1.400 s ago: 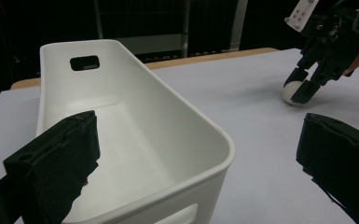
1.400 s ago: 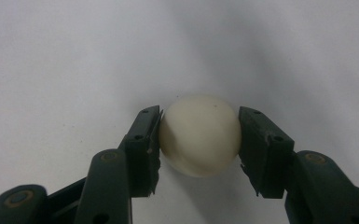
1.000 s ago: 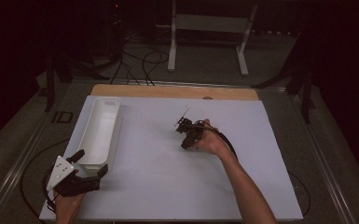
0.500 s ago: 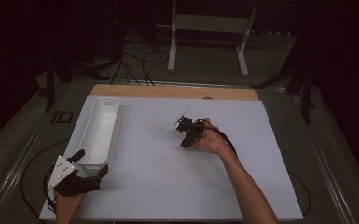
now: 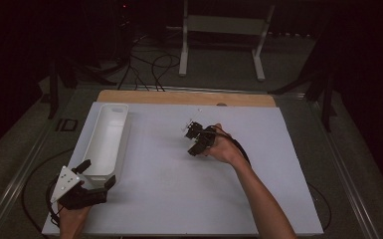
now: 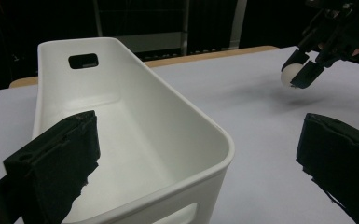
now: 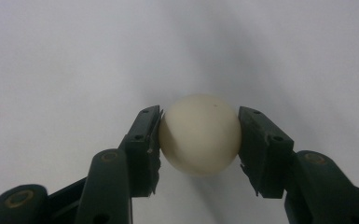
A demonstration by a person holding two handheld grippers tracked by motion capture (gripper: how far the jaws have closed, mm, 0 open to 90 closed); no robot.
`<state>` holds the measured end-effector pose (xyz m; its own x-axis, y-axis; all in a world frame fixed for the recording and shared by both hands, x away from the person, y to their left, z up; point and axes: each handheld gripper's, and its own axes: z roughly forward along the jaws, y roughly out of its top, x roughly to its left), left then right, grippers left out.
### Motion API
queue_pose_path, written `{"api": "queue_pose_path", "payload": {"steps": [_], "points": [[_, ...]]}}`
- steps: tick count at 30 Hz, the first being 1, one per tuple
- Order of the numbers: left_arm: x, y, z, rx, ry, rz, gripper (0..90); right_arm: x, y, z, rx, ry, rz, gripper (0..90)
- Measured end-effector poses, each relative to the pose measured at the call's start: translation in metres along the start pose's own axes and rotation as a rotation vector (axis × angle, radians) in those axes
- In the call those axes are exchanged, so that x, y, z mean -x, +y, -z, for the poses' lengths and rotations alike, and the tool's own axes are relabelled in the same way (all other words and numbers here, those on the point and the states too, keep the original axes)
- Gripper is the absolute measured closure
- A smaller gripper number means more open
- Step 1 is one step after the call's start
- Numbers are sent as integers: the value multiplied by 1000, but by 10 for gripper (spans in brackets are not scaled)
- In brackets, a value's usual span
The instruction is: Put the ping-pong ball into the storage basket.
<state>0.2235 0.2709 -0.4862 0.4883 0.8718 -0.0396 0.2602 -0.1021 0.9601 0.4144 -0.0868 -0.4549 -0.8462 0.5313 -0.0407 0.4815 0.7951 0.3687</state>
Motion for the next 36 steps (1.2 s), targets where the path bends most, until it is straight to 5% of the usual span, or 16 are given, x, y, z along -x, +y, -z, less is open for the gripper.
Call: {"api": "queue_pose_path", "payload": {"steps": [36], "points": [[0,0,0,-3,2,1,0,-7,13,17,179,-24,-6,505]]}}
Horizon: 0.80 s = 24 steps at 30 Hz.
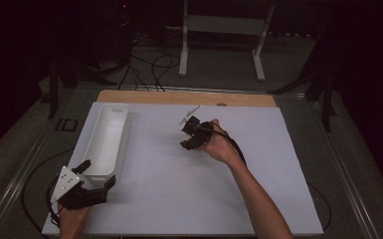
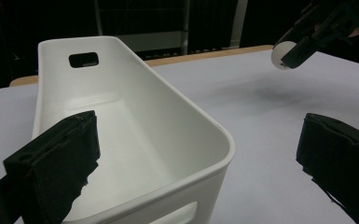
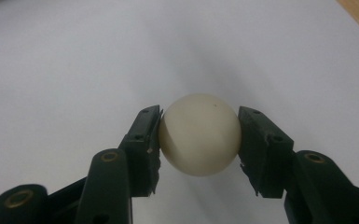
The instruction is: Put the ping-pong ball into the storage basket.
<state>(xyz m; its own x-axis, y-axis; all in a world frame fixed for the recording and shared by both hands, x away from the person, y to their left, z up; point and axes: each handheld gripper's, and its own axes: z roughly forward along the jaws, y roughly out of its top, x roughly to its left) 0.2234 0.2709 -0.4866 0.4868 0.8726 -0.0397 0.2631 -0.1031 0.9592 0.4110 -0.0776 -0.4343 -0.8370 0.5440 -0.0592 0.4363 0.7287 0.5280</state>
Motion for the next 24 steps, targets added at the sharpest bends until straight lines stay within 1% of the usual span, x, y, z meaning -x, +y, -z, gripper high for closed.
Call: {"api": "queue_pose_path", "payload": {"steps": [8,17,20,24], "points": [[0,0,0,-1,0,-1,0,-2,3,4,40,1,-9,505],[0,0,-1,-3,-1,-1,0,-3,7,8,74,1,-6,505],[0,0,-1,-3,0,0,0,-3,9,10,94,1,-4,505],[0,0,-1,-4,0,-1,0,-4,11,11,102,3,-4,505]]}}
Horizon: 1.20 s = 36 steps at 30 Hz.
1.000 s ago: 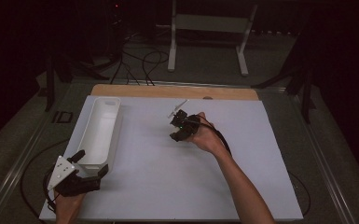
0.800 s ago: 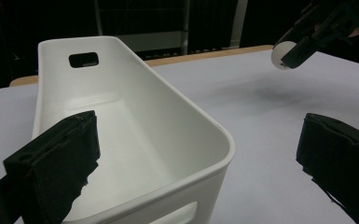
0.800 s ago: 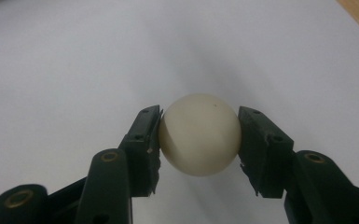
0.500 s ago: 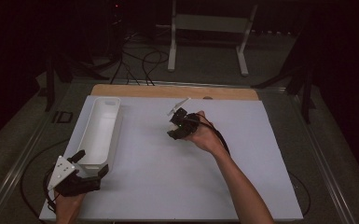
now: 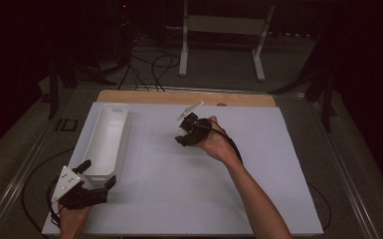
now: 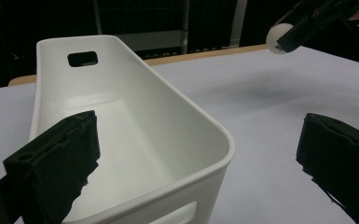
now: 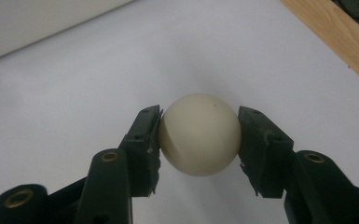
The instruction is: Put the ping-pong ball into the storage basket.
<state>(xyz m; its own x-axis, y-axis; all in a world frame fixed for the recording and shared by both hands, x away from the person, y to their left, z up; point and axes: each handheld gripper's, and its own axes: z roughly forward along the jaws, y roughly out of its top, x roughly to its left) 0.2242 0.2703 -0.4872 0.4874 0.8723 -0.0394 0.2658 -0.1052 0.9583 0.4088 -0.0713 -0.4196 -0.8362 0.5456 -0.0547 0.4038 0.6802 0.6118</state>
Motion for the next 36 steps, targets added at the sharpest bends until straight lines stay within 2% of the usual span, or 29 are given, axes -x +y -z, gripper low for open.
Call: {"api": "queue_pose_path", "payload": {"steps": [10,36], "points": [[0,0,0,-6,3,-2,0,-4,9,2,38,11,0,506],[0,0,0,1,0,1,0,-12,25,-2,82,39,2,506]]}}
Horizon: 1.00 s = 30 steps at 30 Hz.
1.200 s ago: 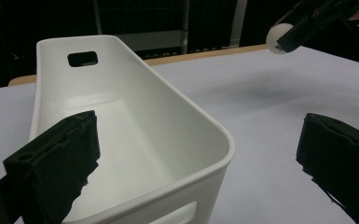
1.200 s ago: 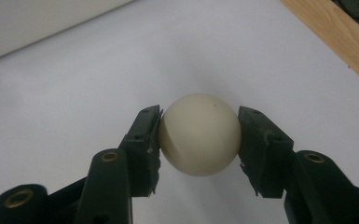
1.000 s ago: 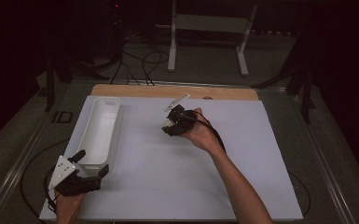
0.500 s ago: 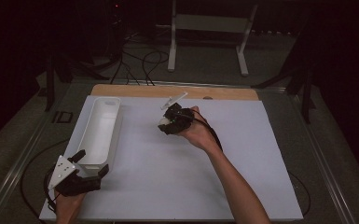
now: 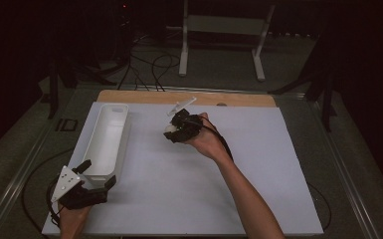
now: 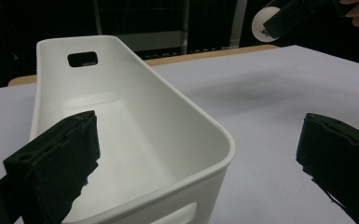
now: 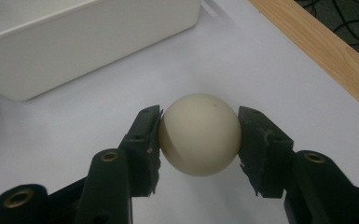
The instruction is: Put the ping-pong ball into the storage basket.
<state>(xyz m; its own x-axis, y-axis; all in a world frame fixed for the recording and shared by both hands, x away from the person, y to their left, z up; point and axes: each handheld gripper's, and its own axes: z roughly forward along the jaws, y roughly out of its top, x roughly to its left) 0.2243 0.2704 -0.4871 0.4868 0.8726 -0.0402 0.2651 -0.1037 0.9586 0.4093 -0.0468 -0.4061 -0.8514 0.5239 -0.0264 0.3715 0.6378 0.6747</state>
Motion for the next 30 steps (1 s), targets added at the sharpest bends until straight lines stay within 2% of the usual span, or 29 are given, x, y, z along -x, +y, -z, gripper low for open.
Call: {"api": "queue_pose_path", "payload": {"steps": [30], "points": [[0,0,0,0,1,1,0,-6,10,-6,29,22,5,506]]}}
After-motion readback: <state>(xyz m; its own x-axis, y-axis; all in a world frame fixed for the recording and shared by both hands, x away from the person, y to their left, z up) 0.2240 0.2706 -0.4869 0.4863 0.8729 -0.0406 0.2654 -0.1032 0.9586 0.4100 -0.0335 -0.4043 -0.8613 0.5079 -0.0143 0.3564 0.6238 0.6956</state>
